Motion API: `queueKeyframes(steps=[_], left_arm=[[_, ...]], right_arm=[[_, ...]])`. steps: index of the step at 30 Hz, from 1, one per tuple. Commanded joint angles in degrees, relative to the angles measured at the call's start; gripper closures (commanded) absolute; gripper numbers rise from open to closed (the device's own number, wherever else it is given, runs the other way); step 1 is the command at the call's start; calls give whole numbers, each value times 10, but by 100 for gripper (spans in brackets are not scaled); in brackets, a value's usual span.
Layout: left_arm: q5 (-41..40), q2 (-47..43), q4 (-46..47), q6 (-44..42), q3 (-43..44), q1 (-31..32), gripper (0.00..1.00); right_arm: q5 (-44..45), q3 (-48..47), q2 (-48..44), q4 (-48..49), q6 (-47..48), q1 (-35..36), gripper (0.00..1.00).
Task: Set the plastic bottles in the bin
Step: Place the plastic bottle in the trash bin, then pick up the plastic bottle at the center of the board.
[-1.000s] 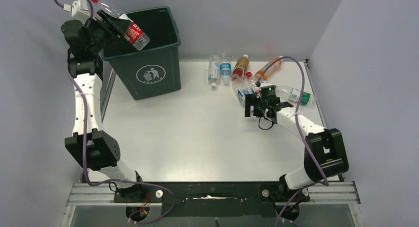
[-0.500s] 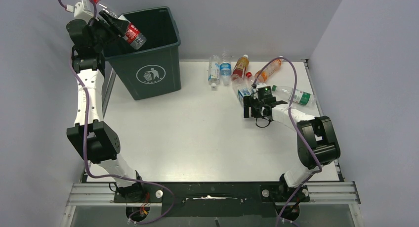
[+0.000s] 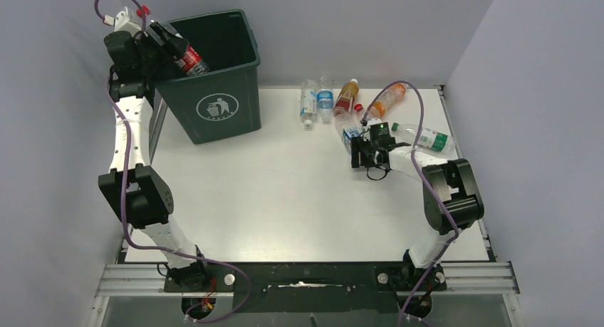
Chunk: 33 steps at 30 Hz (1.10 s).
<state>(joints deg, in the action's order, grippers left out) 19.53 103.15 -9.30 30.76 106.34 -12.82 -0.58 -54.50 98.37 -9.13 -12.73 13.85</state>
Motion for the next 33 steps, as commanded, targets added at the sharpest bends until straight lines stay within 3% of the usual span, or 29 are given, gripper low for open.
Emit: queueKeyframes(steps=[1,4,19,28,33], left_arm=[[-11,-18,5,-5,23,-2,25],[-17,-29,-3,-5,13,-2,18],[-18,-144,-40,18,-62,12,16],[-58,-240,-64,-2,-176,168,16],[-82,-274,-59,4,-243,242,16]], right_arm=[[-8,-37,1,35,12,-3,36],[-8,-37,0,37,14,-4,39],[-23,-23,-11,44,10,-1,63],[-24,3,-57,41,-6,18,71],[22,25,-99,19,-21,68,72]])
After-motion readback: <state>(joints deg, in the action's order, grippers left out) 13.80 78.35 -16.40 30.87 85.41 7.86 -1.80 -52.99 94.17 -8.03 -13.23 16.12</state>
